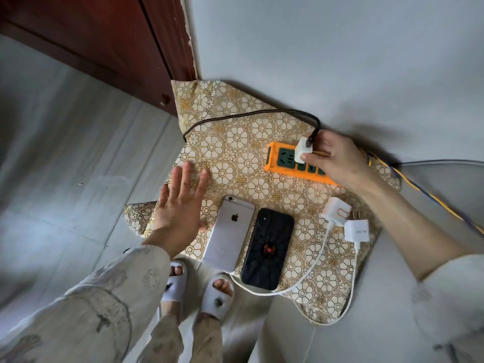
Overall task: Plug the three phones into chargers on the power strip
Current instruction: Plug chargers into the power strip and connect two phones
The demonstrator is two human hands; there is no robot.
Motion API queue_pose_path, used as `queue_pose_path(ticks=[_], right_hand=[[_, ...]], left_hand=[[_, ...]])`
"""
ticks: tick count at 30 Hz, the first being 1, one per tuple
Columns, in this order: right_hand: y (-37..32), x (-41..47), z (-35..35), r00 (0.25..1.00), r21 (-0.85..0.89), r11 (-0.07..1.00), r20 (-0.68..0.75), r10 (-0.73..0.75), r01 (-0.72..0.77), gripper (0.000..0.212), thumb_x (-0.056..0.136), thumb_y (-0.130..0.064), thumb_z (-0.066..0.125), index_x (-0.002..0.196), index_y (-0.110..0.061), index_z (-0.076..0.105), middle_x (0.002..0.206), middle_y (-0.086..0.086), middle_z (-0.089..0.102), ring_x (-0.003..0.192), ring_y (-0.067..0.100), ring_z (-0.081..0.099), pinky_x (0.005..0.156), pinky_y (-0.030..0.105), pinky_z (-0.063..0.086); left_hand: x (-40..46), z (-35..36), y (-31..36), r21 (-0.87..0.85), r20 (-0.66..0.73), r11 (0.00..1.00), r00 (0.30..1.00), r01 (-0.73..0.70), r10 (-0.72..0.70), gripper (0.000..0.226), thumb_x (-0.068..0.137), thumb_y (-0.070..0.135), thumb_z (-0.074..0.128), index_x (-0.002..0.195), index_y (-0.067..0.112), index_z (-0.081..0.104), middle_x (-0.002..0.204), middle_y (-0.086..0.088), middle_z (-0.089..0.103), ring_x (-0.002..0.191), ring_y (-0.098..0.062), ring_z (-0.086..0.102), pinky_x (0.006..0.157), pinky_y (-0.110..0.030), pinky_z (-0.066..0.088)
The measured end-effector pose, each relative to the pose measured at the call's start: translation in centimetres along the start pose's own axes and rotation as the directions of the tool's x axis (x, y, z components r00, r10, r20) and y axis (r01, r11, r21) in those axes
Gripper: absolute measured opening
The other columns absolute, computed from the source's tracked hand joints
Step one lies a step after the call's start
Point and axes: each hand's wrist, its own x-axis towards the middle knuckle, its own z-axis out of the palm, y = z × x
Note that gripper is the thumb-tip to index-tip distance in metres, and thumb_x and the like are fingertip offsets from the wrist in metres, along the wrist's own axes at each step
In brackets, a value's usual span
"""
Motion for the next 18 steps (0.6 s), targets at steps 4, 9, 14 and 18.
queue_pose_path(ticks=[4,9,14,18], right_hand=[[0.0,0.0,0.4,1.0,0.057,0.998,-0.005,-0.002,0.003,0.038,0.084,-0.004,0.062,0.119,-0.015,0.052,0.114,-0.004,0.058,0.105,0.008,0.056,0.082,0.011,0.044],[0.7,-0.2,1.0,0.999,-0.112,0.993,-0.015,-0.033,0.031,0.047,0.08,-0.002,0.067,0.12,-0.017,0.049,0.118,0.002,0.059,0.109,0.01,0.057,0.079,-0.001,0.038],[0.2,-0.4,1.1,0.992,-0.422,0.9,-0.016,-0.129,0.11,0.055,0.08,-0.013,0.069,0.131,-0.015,0.048,0.13,0.006,0.057,0.107,0.016,0.059,0.068,-0.01,0.025],[-0.1,-0.7,1.1,0.988,-0.432,0.893,-0.018,-0.152,0.129,0.053,0.079,-0.009,0.07,0.129,-0.013,0.053,0.132,0.008,0.051,0.106,0.021,0.059,0.081,-0.005,0.025]], left_hand=[[0.1,0.1,0.0,-0.009,-0.006,1.0,1.0,-0.002,0.002,0.116,0.077,0.029,0.069,0.138,0.027,-0.029,0.14,-0.006,-0.044,0.135,-0.027,-0.032,0.117,-0.046,-0.003],[0.2,0.1,-0.1,-0.009,-0.003,1.0,1.0,-0.003,0.003,0.114,0.077,0.028,0.069,0.14,0.027,-0.026,0.148,-0.009,-0.038,0.137,-0.028,-0.03,0.116,-0.046,-0.004],[0.2,0.1,0.0,-0.004,0.003,1.0,1.0,0.001,-0.001,0.115,0.077,0.029,0.069,0.14,0.027,-0.027,0.148,-0.009,-0.037,0.138,-0.028,-0.03,0.116,-0.045,-0.005],[0.3,0.1,0.0,-0.008,0.007,1.0,1.0,0.002,-0.002,0.114,0.078,0.03,0.068,0.14,0.026,-0.027,0.148,-0.01,-0.037,0.138,-0.028,-0.03,0.115,-0.046,-0.006]])
